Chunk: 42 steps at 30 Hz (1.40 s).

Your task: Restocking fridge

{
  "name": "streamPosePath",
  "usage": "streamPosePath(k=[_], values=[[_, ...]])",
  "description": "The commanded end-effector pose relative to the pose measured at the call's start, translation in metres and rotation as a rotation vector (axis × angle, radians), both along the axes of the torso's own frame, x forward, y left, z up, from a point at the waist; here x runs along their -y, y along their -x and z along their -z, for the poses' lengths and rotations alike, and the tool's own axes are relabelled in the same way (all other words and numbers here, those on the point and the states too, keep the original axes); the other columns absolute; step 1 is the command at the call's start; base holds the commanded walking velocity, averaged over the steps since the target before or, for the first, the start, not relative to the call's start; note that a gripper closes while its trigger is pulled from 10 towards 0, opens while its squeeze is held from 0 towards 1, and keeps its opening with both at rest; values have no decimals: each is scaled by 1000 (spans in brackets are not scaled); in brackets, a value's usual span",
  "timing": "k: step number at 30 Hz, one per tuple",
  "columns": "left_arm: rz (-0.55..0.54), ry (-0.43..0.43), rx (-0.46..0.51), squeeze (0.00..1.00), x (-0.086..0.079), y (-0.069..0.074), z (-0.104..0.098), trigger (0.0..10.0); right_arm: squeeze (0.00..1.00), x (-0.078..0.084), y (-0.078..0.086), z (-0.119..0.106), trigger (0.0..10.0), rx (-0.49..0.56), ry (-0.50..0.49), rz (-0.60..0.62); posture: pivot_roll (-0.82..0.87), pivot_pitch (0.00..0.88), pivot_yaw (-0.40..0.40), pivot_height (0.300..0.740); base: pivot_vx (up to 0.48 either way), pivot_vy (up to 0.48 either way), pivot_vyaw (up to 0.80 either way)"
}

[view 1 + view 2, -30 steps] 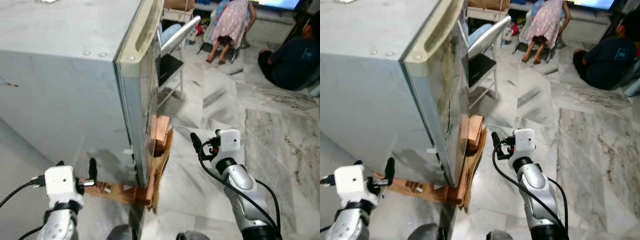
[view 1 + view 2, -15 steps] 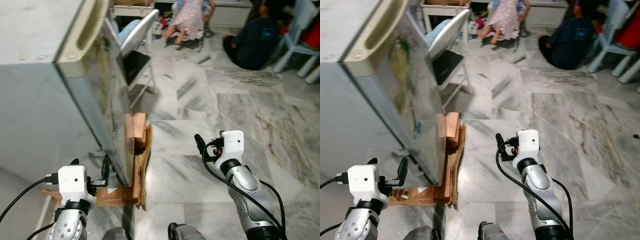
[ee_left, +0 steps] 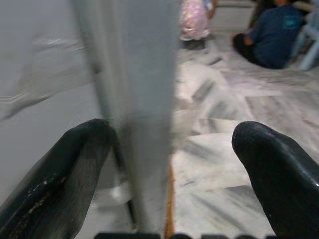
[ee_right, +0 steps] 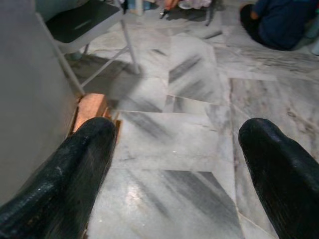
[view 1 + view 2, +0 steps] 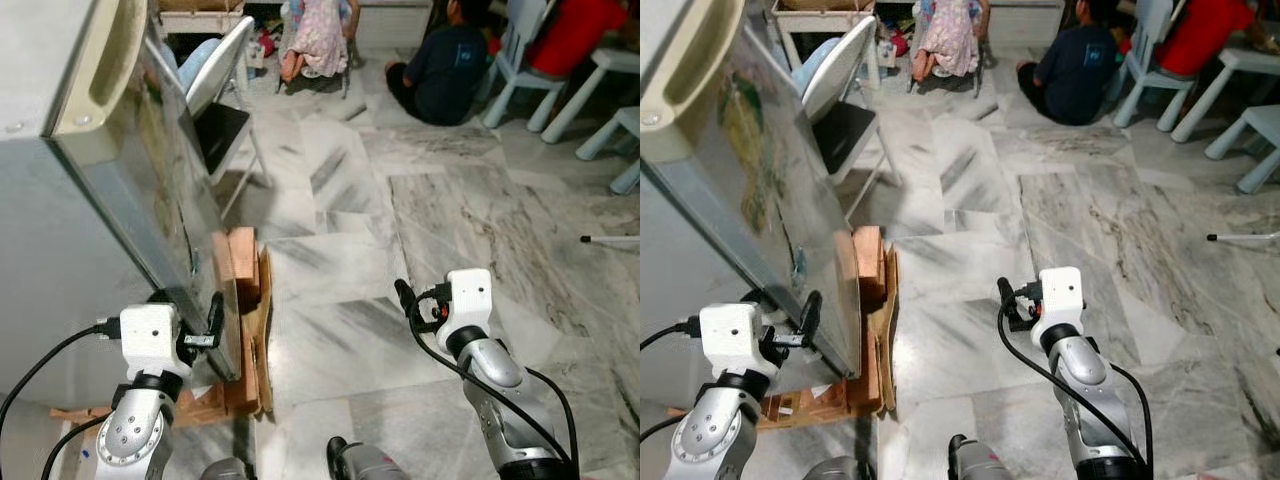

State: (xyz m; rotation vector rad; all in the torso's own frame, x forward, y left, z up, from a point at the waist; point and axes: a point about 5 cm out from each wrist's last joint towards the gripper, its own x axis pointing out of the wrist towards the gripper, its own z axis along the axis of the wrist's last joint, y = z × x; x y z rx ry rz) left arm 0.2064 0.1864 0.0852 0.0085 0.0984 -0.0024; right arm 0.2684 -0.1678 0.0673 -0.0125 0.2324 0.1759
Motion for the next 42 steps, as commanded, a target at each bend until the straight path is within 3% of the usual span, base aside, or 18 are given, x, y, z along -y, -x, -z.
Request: streamPosePath(k=[1,9,12,18,23,30,36,42], values=[[1,5,-13,0,-1,-3,1,10000,0,2,2,-1,10000,-4,1,3,-6,126,-15,740,0,0,0],[-10,16,-7,0,-5,-12,-1,10000,0,3,2,0,10000,-17,6,0,-8,129,-17,740,0,0,0],[32,36,-6,0,-1,-15,-2,10000,0,9,6,9,10000,-73,79,-16,-6,129,-18,740,0,0,0],[87,31,-8,0,8,-19,-3,10000,0,21,10,21,10000,-155,98,18,-11,127,-17,740,0,0,0],[90,33,-15,0,8,-16,-1,10000,0,22,10,20,10000,-156,101,15,-13,126,-18,740,0,0,0],[60,25,-55,0,5,0,8,10000,0,18,9,22,10000,-163,102,6,-3,124,-18,740,0,0,0],[69,11,-54,0,8,1,8,10000,0,15,8,22,10000,-164,101,-2,-1,123,-20,740,0,0,0],[75,20,-50,0,9,0,7,10000,0,16,9,21,10000,-162,99,1,-9,122,-19,740,0,-426,0]])
